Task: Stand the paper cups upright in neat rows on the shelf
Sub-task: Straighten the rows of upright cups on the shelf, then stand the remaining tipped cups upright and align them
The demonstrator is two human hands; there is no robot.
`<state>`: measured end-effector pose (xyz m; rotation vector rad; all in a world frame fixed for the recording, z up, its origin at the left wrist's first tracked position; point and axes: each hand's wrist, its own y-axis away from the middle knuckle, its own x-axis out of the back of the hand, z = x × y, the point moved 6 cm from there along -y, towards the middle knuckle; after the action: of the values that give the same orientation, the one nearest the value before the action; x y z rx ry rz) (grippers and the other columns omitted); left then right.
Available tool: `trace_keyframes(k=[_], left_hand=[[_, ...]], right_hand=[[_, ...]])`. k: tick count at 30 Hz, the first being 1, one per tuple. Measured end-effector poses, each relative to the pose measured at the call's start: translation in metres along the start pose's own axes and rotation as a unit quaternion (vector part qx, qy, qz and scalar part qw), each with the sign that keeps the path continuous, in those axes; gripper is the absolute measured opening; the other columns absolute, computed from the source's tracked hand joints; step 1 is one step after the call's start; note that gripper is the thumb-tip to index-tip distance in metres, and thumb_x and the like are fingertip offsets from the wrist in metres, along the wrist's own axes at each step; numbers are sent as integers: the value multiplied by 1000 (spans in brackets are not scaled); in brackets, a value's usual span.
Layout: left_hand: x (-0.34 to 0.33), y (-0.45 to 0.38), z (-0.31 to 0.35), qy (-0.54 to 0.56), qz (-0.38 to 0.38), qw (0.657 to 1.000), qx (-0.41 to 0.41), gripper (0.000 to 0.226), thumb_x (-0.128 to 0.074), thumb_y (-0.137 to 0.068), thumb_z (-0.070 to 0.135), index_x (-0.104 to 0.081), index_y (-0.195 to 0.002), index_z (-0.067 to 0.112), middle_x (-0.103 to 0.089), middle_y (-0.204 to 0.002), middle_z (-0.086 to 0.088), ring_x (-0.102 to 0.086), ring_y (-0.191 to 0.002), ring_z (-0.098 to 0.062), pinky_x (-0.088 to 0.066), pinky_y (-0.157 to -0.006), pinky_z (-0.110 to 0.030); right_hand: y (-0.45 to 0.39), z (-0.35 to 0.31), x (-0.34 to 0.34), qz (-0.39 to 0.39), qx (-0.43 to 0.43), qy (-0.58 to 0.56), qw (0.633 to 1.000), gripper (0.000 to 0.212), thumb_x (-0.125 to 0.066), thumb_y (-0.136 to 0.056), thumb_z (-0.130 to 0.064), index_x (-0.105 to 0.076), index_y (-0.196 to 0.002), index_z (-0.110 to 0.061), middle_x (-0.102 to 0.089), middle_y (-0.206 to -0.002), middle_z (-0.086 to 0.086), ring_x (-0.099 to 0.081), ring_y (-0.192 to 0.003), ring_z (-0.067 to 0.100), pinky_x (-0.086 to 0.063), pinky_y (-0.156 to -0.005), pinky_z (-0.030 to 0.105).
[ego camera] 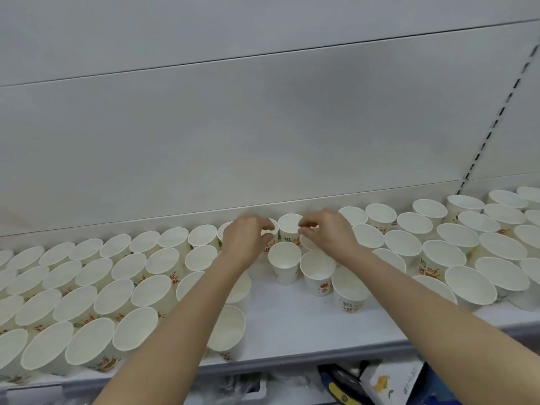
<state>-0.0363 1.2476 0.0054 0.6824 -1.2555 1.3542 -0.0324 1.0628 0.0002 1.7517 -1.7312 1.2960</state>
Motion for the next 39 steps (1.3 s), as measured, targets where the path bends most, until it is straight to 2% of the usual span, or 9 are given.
trace_keyframes(k=[4, 8, 12, 15, 19, 27, 33, 35, 39], left_hand=[[3, 19, 6, 62, -13, 998, 6, 9, -66, -85, 33, -73, -91, 34, -69, -90, 16, -61, -88, -6, -47, -69, -29], [-4, 27, 8, 68, -39, 997, 22, 8, -67, -85, 33, -73, -91, 32, -70, -89, 14, -64, -89, -11, -48, -67, -28], [-9, 33, 23, 69, -47, 996, -9, 13, -70, -81, 41, -72, -92, 34, -70, -96, 17, -64, -90, -10, -47, -70, -28], [-16, 39, 35, -6, -80, 996, -42, 18, -72, -80, 31, -72, -98, 30, -70, -102, 12, -63, -98, -15, -47, -73, -29], [-13, 40, 33, -40, -78, 996, -20, 12, -65, -79, 20, -73, -85, 25, -71, -87, 4, -64, -88, -22, -46, -64, -28], [2, 49, 24, -77, -42, 996, 5, 18, -56, -80, 10, -70, -81, 22, -69, -82, -1, -63, -81, -26, -39, -59, -28], [0, 55, 31, -149, -47, 988, 5, 18, -66, -82, 21, -71, -99, 22, -67, -99, -2, -62, -95, -25, -37, -63, -28], [1, 57, 53, -90, -26, 995, -43, 24, -72, -80, 29, -70, -104, 27, -66, -103, 4, -58, -101, -21, -38, -68, -29], [-20, 65, 99, -56, -95, 984, -138, 19, -73, -82, 32, -71, -100, 28, -66, -104, 6, -53, -104, -17, -43, -73, -30]], right_hand=[[56, 17, 42, 59, -67, -27, 996, 2, -72, -81, -24, -74, -80, -24, -71, -78, -12, -62, -76, 6, -47, -69, 29], [109, 24, 57, 86, -117, -17, 989, 2, -74, -79, -24, -74, -79, -26, -70, -76, -14, -62, -73, 4, -52, -71, 32], [146, 23, 60, 108, -94, 10, 990, 4, -75, -78, -26, -74, -82, -26, -70, -80, -14, -61, -79, 10, -52, -70, 35], [162, 16, 58, 105, -60, 57, 991, 10, -78, -77, -27, -74, -84, -24, -69, -82, -12, -53, -84, 14, -44, -70, 31], [163, 12, 53, 85, -5, 98, 991, 16, -82, -72, -26, -74, -85, -22, -68, -81, -6, -54, -85, 20, -44, -64, 32], [163, 17, 45, 55, 50, 92, 993, 15, -82, -69, -16, -71, -76, -22, -64, -73, -9, -55, -77, 20, -46, -53, 34], [162, 19, 48, 57, 86, 74, 992, 19, -84, -66, -13, -70, -74, -22, -63, -70, -10, -55, -74, 19, -44, -51, 31], [163, 22, 48, 59, 85, 67, 992, 19, -84, -66, -13, -70, -74, -23, -63, -70, -10, -55, -74, 19, -46, -50, 34], [164, 23, 48, 58, 89, 52, 993, 16, -82, -69, -13, -70, -75, -22, -64, -72, -11, -54, -75, 18, -47, -52, 37]])
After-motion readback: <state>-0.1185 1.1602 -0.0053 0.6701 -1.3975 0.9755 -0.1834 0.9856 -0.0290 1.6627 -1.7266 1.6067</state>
